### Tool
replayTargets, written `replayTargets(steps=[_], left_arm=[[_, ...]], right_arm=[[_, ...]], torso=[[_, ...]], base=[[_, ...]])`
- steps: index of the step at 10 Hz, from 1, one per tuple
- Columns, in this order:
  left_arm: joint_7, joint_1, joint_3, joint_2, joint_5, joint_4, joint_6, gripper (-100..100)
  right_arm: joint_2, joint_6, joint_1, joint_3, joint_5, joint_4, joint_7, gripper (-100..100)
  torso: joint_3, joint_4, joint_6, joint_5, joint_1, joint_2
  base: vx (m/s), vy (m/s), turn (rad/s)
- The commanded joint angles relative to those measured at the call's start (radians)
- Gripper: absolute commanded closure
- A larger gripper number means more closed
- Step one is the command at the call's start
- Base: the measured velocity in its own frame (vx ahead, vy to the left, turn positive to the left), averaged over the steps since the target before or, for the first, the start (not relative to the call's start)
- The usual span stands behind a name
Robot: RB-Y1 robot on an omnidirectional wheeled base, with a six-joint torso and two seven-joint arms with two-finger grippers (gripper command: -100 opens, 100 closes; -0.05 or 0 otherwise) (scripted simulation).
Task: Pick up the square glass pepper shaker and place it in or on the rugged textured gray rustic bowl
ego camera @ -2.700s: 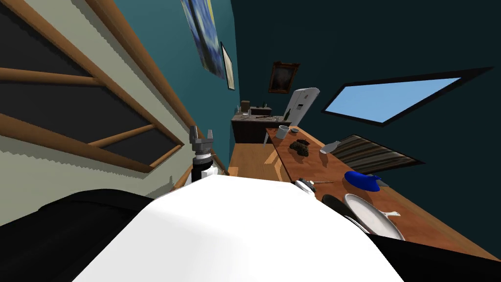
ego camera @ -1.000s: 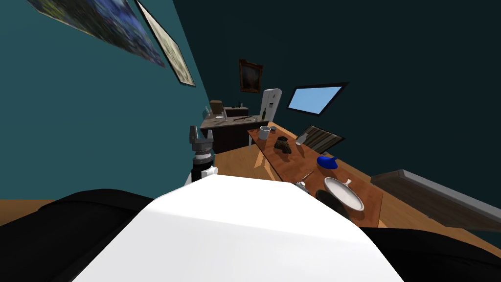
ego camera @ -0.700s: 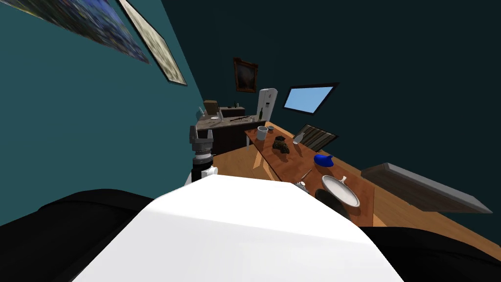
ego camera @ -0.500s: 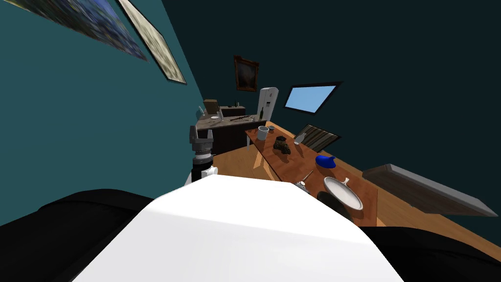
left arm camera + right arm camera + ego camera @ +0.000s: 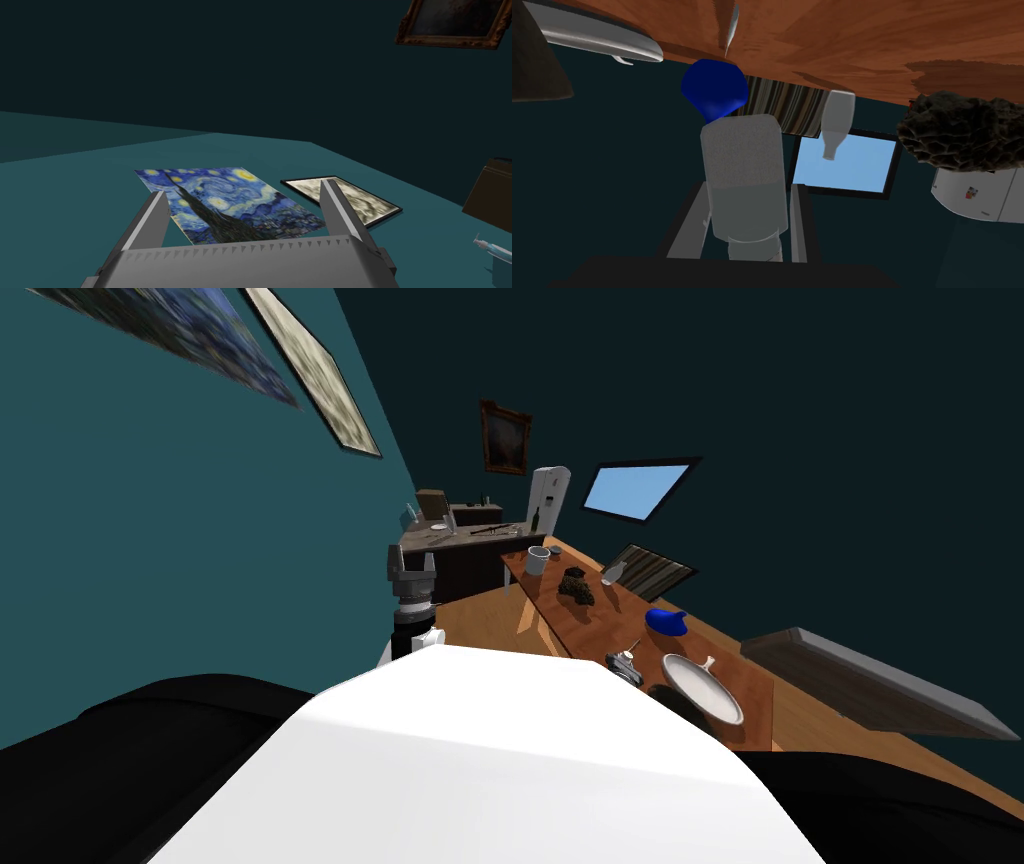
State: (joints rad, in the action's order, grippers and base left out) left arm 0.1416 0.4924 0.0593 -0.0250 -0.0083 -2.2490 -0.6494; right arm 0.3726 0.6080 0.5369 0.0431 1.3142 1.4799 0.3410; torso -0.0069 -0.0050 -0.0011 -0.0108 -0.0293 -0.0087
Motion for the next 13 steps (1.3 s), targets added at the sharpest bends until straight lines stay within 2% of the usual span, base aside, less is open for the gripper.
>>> replayTargets(steps=[1, 2, 6, 13], left_arm=[[0.0, 0.0, 0.0, 0.0, 0.0, 0.0, 0.0, 0], [0.0, 0.0, 0.0, 0.0, 0.0, 0.0, 0.0, 0], [0.0, 0.0, 0.0, 0.0, 0.0, 0.0, 0.0, 0], [0.0, 0.0, 0.0, 0.0, 0.0, 0.0, 0.0, 0]], right_arm=[[0.02, 0.011, -0.005, -0.026, -0.006, 0.025, 0.028, 100], [0.05, 0.013, -0.001, -0.043, -0.01, 0.048, 0.035, 100], [0.141, 0.002, 0.033, -0.063, -0.005, 0.099, 0.031, 100], [0.259, -0.044, 0.134, -0.081, -0.003, 0.167, 0.002, 100]], torso=[[0.0, 0.0, 0.0, 0.0, 0.0, 0.0], [0.001, 0.0, 0.0, -0.001, 0.0, 0.002], [0.008, 0.003, -0.001, -0.001, 0.007, 0.014], [0.004, 0.0, 0.0, 0.001, 0.01, 0.008]], base=[[0.008, -0.116, 0.222], [-0.051, -0.088, 0.373], [-0.135, -0.034, 0.294], [-0.079, 0.011, 0.114]])
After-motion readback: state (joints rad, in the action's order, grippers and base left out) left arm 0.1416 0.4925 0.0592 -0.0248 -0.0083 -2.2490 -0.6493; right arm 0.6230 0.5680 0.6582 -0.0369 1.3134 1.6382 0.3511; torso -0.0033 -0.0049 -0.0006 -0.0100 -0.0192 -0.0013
